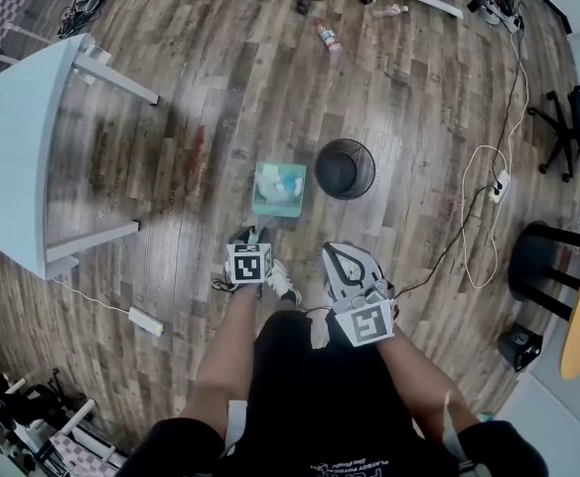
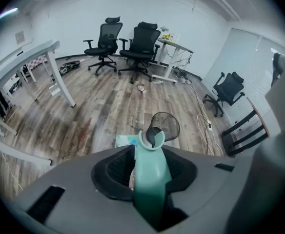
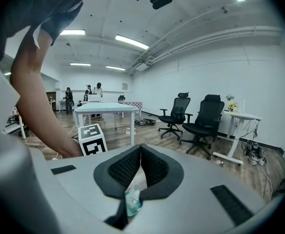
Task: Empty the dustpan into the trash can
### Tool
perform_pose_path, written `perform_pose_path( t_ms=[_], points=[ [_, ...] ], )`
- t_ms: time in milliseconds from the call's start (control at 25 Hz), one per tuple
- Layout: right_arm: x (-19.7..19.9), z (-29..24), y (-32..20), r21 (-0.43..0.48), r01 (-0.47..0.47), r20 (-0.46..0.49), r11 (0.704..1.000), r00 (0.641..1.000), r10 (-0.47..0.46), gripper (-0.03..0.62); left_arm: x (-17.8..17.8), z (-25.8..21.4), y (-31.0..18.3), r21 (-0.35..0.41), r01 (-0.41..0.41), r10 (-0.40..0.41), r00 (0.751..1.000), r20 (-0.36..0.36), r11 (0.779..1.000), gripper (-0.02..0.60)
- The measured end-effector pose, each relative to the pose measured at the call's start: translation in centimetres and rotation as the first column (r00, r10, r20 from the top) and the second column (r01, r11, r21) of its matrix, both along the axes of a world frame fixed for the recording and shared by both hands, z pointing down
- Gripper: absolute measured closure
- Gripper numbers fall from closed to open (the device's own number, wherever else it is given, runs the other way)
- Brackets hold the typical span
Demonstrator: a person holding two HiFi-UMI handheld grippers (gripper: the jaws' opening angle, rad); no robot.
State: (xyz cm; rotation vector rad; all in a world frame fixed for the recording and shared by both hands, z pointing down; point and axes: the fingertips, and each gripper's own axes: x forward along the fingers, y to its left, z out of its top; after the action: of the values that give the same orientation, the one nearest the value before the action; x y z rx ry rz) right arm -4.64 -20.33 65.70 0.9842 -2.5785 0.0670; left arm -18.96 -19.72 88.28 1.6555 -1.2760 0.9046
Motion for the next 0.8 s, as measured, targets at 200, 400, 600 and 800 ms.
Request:
perform_pose_path(
  t_ms=[200,400,600,800],
  points=[
    [0.3,0.1,0.4,-0.014,-0.018,0.007,1.0,1.0,0.018,0.571,0.0,0.1,-0.1,-0.006,-0.008,0.008,1.0,-0.012,1.0,0.455],
    [0.7,0.3,1.1,-0.026,-0.027,-0.004,0.999,1.0,0.027,0.571,0.0,0.5,-0.3,-0.031,-0.002,0.001,0.999,-0.037,1.0,0.442],
    [1.2,-0.4,1.0,-0.002,-0.049,0.008,0.999,0.999,0.049,0.571,-0.1,0.6,0.3,-0.033,-0.015,0.015,1.0,-0.006,0.999,0.445],
    [1.3,-0.8,1.5,0.01,-0.055,0.002,0.998,0.998,0.055,0.571,-0.2,0.7,1.3,-0.011,-0.045,0.046,0.997,0.065,0.999,0.472]
  ],
)
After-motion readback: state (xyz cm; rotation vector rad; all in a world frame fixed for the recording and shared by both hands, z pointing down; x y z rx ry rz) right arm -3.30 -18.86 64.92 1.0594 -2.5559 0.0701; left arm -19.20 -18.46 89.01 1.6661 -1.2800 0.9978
